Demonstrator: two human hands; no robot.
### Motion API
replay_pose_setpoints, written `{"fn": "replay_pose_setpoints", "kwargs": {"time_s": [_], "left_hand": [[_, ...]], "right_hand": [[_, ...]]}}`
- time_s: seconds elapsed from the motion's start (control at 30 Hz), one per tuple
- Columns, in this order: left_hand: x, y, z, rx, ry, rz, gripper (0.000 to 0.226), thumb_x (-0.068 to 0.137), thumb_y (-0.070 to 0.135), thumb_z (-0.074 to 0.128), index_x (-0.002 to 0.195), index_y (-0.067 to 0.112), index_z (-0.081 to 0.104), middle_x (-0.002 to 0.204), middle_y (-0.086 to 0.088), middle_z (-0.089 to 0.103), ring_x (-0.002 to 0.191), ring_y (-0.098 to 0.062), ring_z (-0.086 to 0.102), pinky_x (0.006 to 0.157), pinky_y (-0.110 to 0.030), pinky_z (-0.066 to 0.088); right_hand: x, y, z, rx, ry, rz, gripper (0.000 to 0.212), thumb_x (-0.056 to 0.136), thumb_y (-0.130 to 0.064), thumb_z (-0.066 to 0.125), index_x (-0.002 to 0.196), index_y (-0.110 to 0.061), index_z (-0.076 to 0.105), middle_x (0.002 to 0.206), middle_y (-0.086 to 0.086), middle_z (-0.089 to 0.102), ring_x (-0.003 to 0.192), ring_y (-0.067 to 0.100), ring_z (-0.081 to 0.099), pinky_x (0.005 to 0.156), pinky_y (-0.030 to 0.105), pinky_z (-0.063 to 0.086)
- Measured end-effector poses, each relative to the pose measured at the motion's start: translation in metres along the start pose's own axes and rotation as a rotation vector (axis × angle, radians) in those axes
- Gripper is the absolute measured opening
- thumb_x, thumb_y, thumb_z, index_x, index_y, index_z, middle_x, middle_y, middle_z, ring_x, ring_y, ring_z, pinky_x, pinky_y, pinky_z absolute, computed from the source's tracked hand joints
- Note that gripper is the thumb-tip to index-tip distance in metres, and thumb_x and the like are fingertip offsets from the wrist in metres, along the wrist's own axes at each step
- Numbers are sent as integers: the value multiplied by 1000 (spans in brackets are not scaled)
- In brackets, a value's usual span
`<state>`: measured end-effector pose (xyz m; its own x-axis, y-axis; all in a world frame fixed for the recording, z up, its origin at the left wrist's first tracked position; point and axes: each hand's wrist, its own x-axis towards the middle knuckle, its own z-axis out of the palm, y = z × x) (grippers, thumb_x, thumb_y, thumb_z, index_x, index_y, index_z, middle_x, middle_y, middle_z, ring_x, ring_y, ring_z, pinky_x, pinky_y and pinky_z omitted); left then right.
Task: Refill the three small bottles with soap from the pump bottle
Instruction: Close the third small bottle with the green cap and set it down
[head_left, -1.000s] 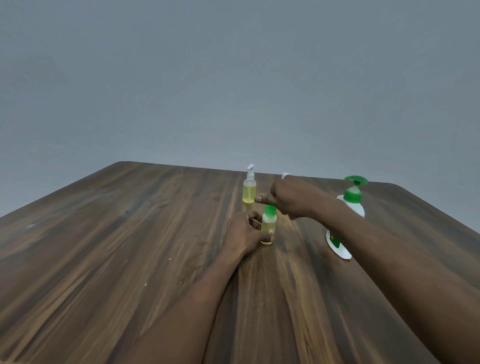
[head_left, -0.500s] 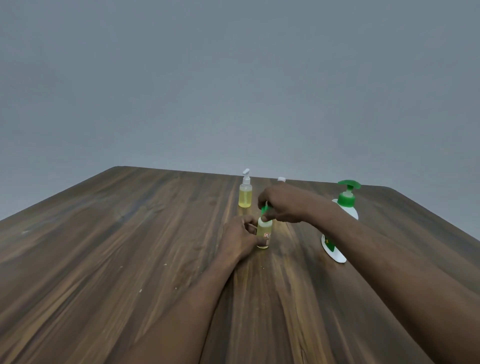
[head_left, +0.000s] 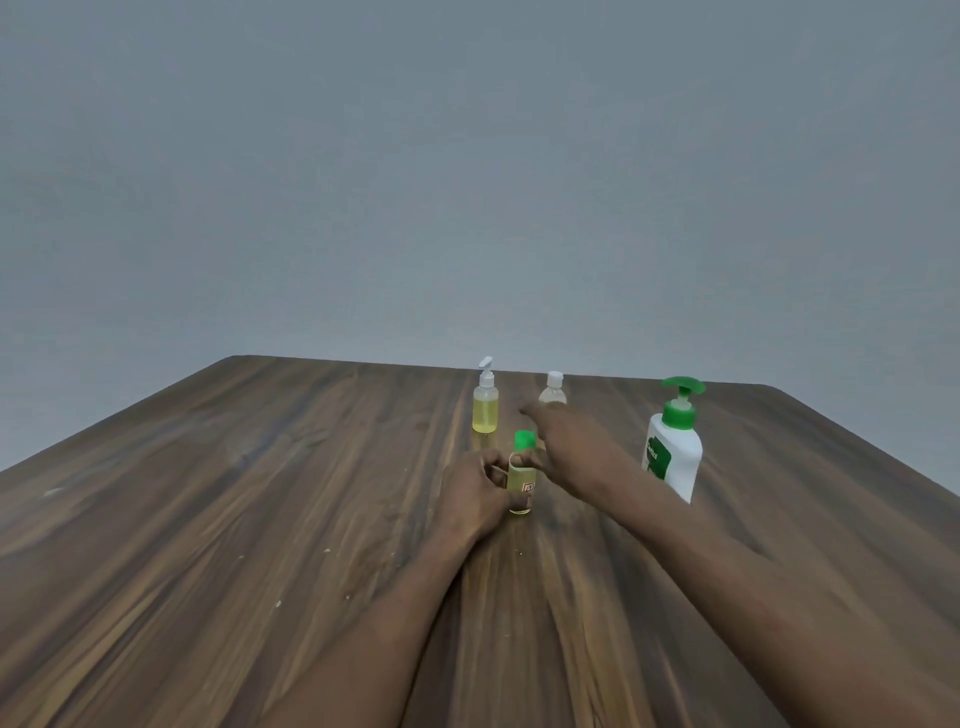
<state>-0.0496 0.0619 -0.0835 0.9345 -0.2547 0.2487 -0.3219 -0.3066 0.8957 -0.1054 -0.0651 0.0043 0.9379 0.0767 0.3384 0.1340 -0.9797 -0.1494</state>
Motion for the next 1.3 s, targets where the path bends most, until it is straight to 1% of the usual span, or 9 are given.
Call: {"fn": "replay_pose_setpoints", "kwargs": {"time_s": [0.17, 0.27, 0.37, 0.5, 0.63, 0.83, 0.97, 1.2, 1.3], "left_hand": [[5, 5, -11, -26, 1, -12, 27, 64, 3, 90, 79, 20, 75, 74, 2, 76, 69, -9, 69, 68, -28, 57], [35, 12, -39, -25, 134, -45, 25, 70, -1, 86, 91, 9, 76, 91, -9, 78, 79, -16, 69, 77, -33, 57], [68, 18, -73, 24, 259, -45, 28, 72, 0, 85, 96, 9, 73, 95, -9, 77, 76, -12, 66, 68, -24, 51], [106, 8, -87, 103, 296, -76, 33, 72, 0, 86, 101, 2, 71, 102, -15, 76, 96, -26, 72, 87, -37, 55], [131, -15, -80, 138, 308, -99, 30, 70, -2, 85, 98, 0, 74, 100, -17, 76, 99, -29, 72, 87, -38, 55], [148, -43, -71, 186, 234, -117, 30, 69, -6, 84, 96, -2, 71, 101, -23, 75, 99, -34, 72, 93, -48, 55], [149, -50, -70, 207, 244, -132, 31, 69, -2, 86, 92, 8, 69, 102, -18, 76, 100, -29, 72, 92, -42, 56], [144, -52, -70, 271, 232, -100, 35, 76, 2, 81, 109, 0, 71, 106, -16, 76, 102, -28, 71, 87, -37, 53], [142, -52, -71, 255, 223, -97, 41, 78, 3, 81, 117, 2, 69, 109, -13, 76, 105, -26, 70, 84, -30, 48]], "right_hand": [[-64, 18, 0, 167, 180, -74, 50, 95, -35, 62, 139, -15, 51, 100, 0, 62, 87, 13, 56, 75, 20, 39], [-99, 37, -3, 195, 203, -108, 38, 94, -30, 65, 131, -23, 60, 92, -13, 61, 75, 2, 59, 71, 14, 47], [-123, 53, -2, 202, 283, -81, 34, 90, -24, 68, 124, -24, 64, 89, -16, 64, 75, 0, 61, 68, 18, 53], [-139, 59, 13, 240, 378, -8, 26, 92, -26, 63, 117, -22, 69, 89, -13, 68, 75, -7, 58, 69, 3, 42], [-141, 63, 22, 191, 364, 14, 22, 86, -6, 69, 105, -14, 75, 90, -8, 71, 72, -8, 57, 71, 3, 42], [-138, 63, 23, 175, 420, -4, 19, 79, -9, 66, 95, -10, 76, 82, -13, 63, 76, -19, 51, 74, -9, 31], [-136, 63, 30, 135, 475, -16, 22, 76, -10, 65, 94, -9, 76, 79, -3, 70, 70, -2, 49, 72, -4, 35], [-136, 62, 33, 139, 476, 33, 21, 77, -16, 65, 93, -11, 77, 76, -10, 66, 58, -2, 52, 65, 8, 42], [-136, 58, 30, 166, 575, 111, 13, 77, -21, 68, 88, -16, 73, 70, -9, 65, 70, 5, 55, 66, 0, 39]]}}
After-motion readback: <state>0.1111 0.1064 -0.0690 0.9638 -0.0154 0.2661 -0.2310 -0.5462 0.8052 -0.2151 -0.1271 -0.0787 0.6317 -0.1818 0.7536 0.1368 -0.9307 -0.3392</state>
